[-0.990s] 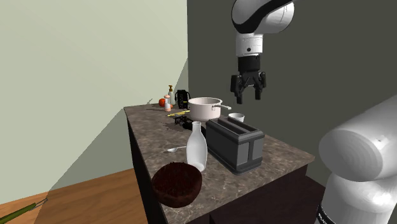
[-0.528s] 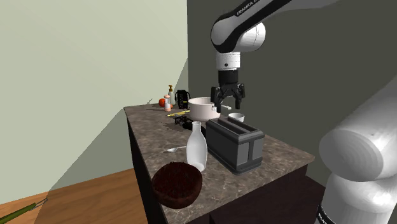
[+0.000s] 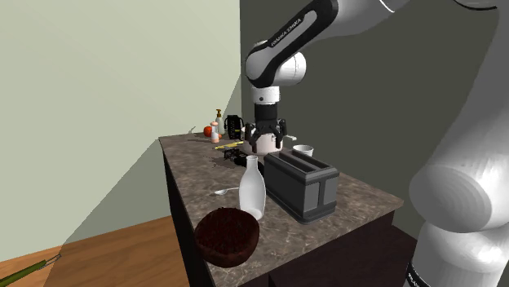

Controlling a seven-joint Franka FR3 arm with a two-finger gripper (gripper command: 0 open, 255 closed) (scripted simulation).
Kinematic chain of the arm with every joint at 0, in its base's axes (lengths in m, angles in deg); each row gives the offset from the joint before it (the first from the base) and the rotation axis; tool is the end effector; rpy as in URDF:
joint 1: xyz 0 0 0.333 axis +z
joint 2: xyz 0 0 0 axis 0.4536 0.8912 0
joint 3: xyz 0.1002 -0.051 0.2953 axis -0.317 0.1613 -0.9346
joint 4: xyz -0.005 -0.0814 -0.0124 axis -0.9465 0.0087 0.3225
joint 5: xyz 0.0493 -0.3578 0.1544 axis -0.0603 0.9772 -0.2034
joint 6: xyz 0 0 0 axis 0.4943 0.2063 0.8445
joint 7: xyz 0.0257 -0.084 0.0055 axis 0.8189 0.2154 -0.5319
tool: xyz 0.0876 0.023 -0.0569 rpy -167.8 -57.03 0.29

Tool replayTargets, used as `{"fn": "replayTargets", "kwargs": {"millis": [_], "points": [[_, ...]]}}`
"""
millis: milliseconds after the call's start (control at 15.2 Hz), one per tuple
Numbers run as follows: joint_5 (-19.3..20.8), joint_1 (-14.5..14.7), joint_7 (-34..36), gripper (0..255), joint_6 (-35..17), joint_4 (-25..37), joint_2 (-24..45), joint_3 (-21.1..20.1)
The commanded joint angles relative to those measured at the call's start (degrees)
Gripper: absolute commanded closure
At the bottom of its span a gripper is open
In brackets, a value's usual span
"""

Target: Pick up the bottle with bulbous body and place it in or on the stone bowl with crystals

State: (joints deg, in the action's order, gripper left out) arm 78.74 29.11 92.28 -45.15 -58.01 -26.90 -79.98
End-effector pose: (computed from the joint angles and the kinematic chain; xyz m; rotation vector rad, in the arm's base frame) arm 0.4854 0.1507 0.4224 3.1108 0.0705 -0.0179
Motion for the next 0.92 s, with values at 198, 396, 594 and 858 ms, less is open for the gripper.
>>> {"fn": "replayTargets", "kwargs": {"millis": [198,396,594,858], "points": [[2.92,0.79,4.57,0,-3.83,7.36,10.54,-1.16],[3.36,0.87,4.87,0,-6.0,6.24,11.64,-1.06],[3.85,0.92,5.21,0,-8.15,5.23,12.84,-0.99],[4.14,0.95,5.41,0,-9.27,4.75,13.51,-0.94]]}}
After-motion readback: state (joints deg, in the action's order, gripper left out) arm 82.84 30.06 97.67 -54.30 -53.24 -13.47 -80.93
